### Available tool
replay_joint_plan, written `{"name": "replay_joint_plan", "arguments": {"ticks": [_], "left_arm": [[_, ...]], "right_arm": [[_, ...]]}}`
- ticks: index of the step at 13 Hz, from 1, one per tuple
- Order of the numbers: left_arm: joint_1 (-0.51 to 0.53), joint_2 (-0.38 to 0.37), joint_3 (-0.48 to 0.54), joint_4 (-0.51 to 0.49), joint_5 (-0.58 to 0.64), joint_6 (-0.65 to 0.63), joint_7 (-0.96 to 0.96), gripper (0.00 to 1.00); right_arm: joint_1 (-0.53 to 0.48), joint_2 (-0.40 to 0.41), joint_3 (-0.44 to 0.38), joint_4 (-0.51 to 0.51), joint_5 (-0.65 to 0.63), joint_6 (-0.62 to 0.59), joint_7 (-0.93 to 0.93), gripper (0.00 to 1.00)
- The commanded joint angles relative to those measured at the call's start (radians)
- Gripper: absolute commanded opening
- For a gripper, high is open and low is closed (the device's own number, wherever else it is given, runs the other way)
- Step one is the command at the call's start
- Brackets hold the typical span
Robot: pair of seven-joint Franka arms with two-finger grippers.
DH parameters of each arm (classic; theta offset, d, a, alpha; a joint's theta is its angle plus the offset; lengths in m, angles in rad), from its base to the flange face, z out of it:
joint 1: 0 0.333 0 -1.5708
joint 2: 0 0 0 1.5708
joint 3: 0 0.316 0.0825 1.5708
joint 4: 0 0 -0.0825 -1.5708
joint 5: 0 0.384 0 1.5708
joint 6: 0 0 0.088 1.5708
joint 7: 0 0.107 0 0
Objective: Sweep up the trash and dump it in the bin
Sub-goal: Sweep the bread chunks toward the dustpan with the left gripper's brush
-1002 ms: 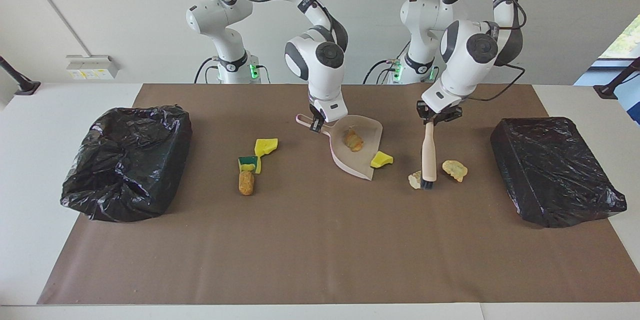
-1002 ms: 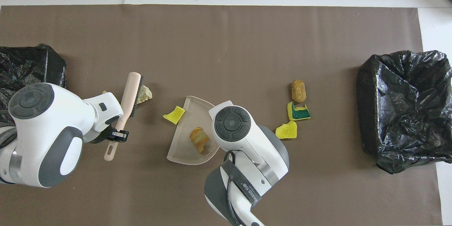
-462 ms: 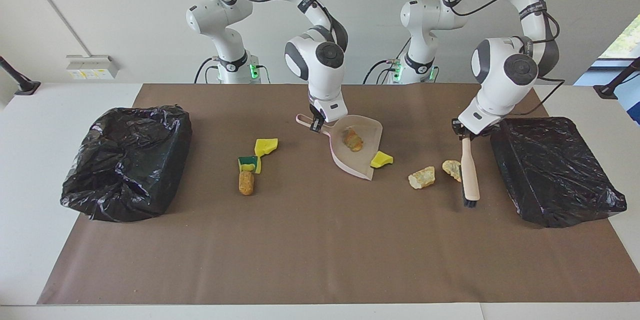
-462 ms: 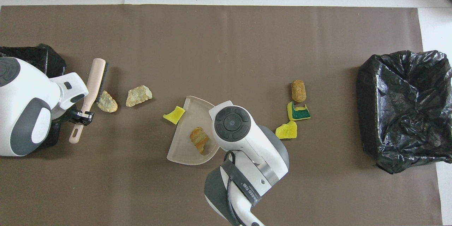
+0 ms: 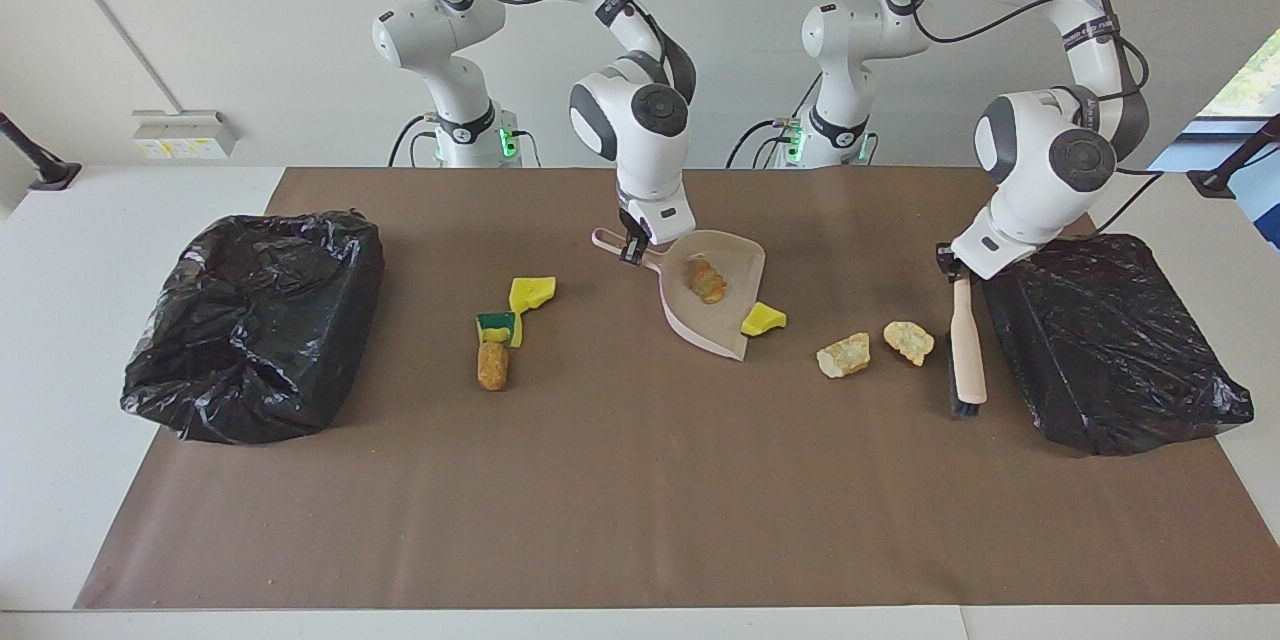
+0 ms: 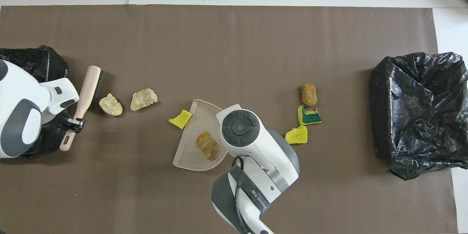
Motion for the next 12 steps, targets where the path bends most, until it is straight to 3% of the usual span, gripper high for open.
{"name": "replay_joint_plan", "arguments": {"ticks": [1, 5, 12], "left_arm": [[-0.060, -0.015, -0.001, -0.023, 0.010, -0.014, -0.001, 0.00], [-0.155, -0.049, -0.005, -0.083, -0.013, -0.009, 0.005, 0.00], [-0.373, -0.127, -0.005, -0.181, -0.165, -0.009, -0.013, 0.00]], "right_arm": [[-0.007, 0.006, 0.009, -0.004, 0.008, 0.008, -0.006, 0.00], [-0.007, 0.004, 0.009, -0.004, 0.008, 0.007, -0.006, 0.00], [-0.006, -0.001, 0.009, -0.009, 0.008, 0.001, -0.006, 0.00]]}}
